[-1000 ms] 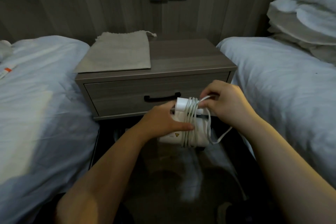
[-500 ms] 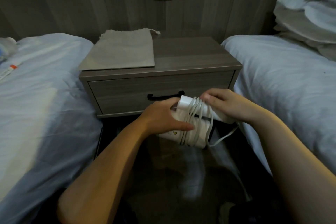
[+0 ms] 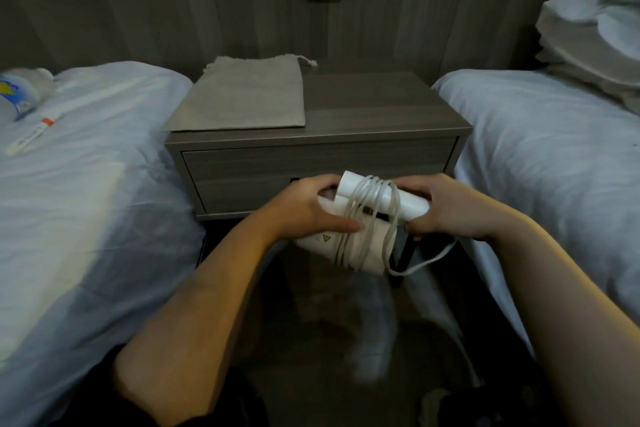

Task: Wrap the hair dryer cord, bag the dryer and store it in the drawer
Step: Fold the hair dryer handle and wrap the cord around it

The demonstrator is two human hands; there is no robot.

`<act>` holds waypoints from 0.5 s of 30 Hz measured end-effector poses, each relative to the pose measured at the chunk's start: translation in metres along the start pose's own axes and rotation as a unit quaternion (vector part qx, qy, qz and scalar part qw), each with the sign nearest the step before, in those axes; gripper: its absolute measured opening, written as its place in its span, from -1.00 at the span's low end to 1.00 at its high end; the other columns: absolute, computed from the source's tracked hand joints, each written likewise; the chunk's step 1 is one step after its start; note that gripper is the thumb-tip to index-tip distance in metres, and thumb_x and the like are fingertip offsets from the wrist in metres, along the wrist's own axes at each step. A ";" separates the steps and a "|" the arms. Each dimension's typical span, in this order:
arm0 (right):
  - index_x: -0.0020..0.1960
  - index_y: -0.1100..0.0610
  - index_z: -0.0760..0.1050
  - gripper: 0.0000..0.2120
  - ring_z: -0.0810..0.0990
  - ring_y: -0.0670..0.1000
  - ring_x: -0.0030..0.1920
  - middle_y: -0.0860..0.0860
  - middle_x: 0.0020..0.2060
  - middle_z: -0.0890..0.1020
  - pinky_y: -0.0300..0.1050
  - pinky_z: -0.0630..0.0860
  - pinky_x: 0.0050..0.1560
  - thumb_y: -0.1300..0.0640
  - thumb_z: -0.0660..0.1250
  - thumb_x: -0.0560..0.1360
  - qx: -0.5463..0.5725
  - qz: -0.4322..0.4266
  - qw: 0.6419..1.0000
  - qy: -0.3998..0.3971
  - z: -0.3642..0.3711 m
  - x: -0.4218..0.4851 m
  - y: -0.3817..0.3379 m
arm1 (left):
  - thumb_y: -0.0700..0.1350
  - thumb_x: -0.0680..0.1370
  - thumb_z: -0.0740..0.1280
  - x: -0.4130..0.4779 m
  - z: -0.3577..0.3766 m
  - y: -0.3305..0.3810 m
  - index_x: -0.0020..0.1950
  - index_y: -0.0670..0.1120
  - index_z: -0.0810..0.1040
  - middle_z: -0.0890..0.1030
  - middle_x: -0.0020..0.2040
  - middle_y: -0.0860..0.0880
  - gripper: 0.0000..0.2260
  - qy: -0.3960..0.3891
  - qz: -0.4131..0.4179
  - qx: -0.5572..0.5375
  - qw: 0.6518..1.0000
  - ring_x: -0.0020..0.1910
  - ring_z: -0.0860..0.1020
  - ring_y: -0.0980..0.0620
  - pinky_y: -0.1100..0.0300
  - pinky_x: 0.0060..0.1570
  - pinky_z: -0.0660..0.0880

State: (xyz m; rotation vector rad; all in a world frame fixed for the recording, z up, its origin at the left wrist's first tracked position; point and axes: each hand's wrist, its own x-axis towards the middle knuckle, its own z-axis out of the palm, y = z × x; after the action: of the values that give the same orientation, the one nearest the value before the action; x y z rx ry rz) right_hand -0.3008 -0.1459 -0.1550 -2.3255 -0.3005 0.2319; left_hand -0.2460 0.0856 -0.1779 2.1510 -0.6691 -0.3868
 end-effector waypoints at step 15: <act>0.22 0.17 0.48 -0.62 0.66 0.13 0.00 0.15 0.07 0.59 -0.16 0.64 -0.23 0.36 0.36 0.42 0.358 0.055 0.922 0.139 -0.005 0.024 -0.030 | -0.18 0.38 0.48 0.013 -0.008 0.034 0.49 0.24 -0.11 0.28 0.44 -0.07 -0.05 0.240 0.005 -0.364 0.900 0.25 0.48 -0.08 -0.13 0.23 0.47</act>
State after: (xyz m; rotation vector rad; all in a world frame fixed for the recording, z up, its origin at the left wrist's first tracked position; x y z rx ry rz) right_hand -0.2809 -0.1222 -0.1319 -1.6156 0.0617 0.0450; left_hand -0.2423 0.0654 -0.1470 1.4307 -0.1935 -0.0607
